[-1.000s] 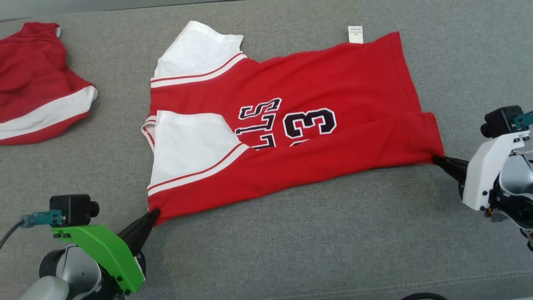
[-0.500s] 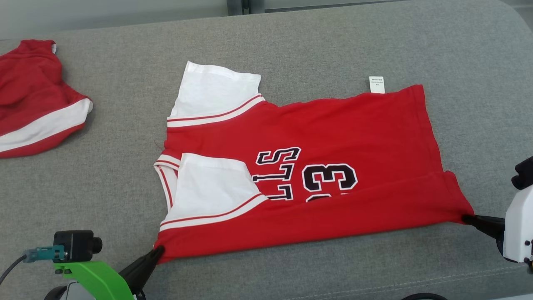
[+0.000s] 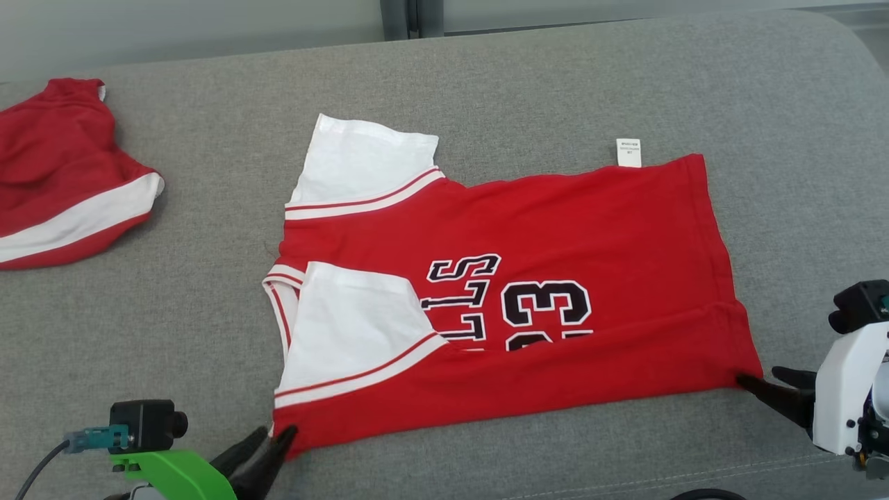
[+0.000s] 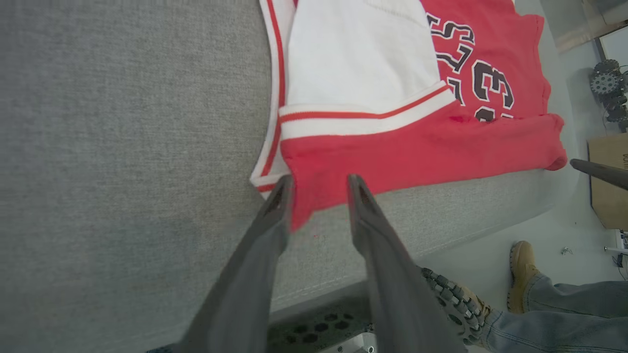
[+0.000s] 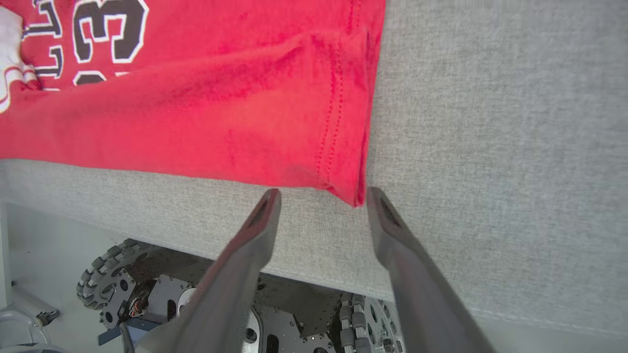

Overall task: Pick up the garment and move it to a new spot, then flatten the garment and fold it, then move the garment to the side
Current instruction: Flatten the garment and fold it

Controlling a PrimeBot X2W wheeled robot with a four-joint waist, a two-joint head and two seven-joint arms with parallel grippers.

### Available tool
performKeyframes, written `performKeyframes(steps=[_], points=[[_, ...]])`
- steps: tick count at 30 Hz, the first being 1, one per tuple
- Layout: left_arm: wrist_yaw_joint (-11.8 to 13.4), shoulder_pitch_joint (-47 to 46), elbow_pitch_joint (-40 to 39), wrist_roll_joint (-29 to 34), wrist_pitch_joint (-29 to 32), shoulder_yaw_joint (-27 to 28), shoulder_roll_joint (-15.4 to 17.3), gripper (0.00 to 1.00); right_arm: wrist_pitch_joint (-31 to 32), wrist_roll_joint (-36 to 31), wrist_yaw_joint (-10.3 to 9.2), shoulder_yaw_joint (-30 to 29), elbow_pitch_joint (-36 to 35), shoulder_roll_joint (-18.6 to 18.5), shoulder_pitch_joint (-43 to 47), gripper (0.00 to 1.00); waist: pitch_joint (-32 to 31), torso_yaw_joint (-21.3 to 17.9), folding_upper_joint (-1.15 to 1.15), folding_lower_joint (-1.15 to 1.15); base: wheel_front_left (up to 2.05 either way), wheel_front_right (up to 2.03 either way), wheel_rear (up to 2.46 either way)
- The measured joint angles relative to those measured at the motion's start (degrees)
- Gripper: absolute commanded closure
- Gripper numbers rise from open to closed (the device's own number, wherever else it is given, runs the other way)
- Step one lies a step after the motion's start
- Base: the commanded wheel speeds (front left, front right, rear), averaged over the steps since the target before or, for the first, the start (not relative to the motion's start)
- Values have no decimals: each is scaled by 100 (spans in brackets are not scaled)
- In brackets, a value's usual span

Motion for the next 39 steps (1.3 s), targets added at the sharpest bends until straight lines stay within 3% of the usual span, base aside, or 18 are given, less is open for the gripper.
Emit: performKeyframes(steps=[7, 10, 14, 21, 27, 32, 39], points=[[283, 93, -567, 347, -261, 222, 264, 0, -374, -404, 0, -660, -374, -88, -168, 0, 39, -56, 0, 0, 0, 0, 0], [324, -444, -680, 538, -240, 356, 316, 0, -566, -798, -1, -922, -382, 31, -583, 0, 196, -63, 0, 0, 0, 0, 0], [240, -1683, -535, 593, 118, 407, 145, 0, -628, -1324, -1, -1081, -261, 312, -1287, 0, 524, -47, 0, 0, 0, 0, 0], [-70, -4190, 450, 564, 1404, 113, -264, 0, -413, -2027, -1, -782, 227, 735, -2714, 0, 1343, 43, 0, 0, 0, 0, 0], [-88, -5732, 1479, 263, 2195, 46, -804, 0, -425, -2331, 0, -342, 850, 1007, -3492, 0, 2012, 80, 0, 1, 0, 0, 0], [-151, -6289, 2082, 257, 2536, -146, -1046, 0, -600, -2312, 4, -11, 1141, 1113, -3840, 0, 2394, 9, 0, 1, 0, 0, 0], [-242, -6415, 2516, 294, 2661, -214, -1016, 0, -989, -2113, 13, 369, 1348, 1192, -4136, 0, 2548, -308, 0, 1, 0, 0, 0]])
